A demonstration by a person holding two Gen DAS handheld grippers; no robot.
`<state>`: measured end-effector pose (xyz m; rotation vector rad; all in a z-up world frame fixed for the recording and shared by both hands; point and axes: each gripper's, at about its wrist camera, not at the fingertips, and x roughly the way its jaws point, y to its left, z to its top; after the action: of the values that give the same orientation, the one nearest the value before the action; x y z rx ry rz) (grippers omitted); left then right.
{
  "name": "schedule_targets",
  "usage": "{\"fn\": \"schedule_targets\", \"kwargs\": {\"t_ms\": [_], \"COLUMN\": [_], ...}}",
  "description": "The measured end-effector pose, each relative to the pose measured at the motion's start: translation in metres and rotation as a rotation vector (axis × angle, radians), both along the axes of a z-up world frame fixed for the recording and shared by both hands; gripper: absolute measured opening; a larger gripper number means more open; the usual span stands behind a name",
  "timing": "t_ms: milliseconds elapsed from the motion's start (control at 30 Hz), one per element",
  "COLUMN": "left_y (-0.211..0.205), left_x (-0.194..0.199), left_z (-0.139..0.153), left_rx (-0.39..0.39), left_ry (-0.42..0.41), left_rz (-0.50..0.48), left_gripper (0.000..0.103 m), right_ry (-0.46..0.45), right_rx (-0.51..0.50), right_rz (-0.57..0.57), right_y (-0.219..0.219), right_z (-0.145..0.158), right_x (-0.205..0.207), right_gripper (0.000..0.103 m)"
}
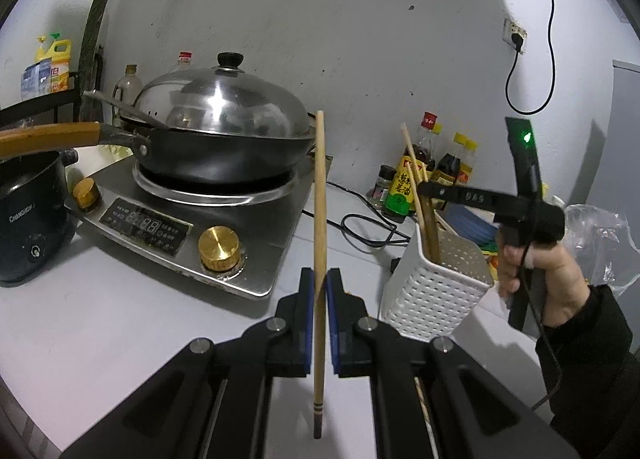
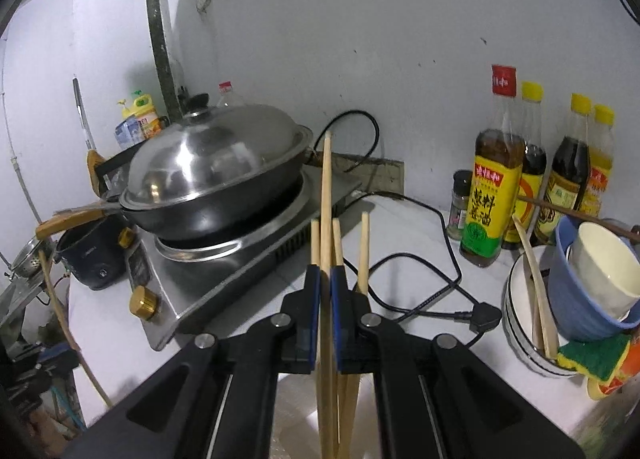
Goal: Organize utensils
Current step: 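Lower the chopstick into the white basket and open the right gripper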
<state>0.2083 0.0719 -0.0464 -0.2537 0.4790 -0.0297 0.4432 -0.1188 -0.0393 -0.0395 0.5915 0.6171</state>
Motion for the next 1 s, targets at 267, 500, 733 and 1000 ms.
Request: {"fn": "schedule_targets", "kwargs": {"t_ms": [267, 500, 733, 1000], "left_y": [-0.013, -0.039, -0.060, -0.084], "left_x": [0.003, 0.010, 0.029, 0.058], "left_z": [0.016, 0.042, 0.072, 0.110], "left_rx": [-0.005, 0.037, 0.007, -0.033], "left_ry": [-0.022, -0.064, -0.120, -0.205], "left_rz": [-0.025, -0.062, -0.086, -0.115], "left_gripper": [0.005, 0.005, 0.005, 0.005], "right_ry": [0.039, 0.027, 0.023, 0.007], "right_rx": [-0.002, 0.001, -0.018, 0.009], "right_rz": [0.006, 0.015, 0.025, -0.004], "right_y": [-0.016, -0.046, -0.082, -0.120], "right_z": [-0.010, -0.004, -0.005, -0.014], "right_x": [-0.015, -0.039, -0.067, -0.082], "right_gripper": [0.005, 0.031, 0.037, 0.041]}}
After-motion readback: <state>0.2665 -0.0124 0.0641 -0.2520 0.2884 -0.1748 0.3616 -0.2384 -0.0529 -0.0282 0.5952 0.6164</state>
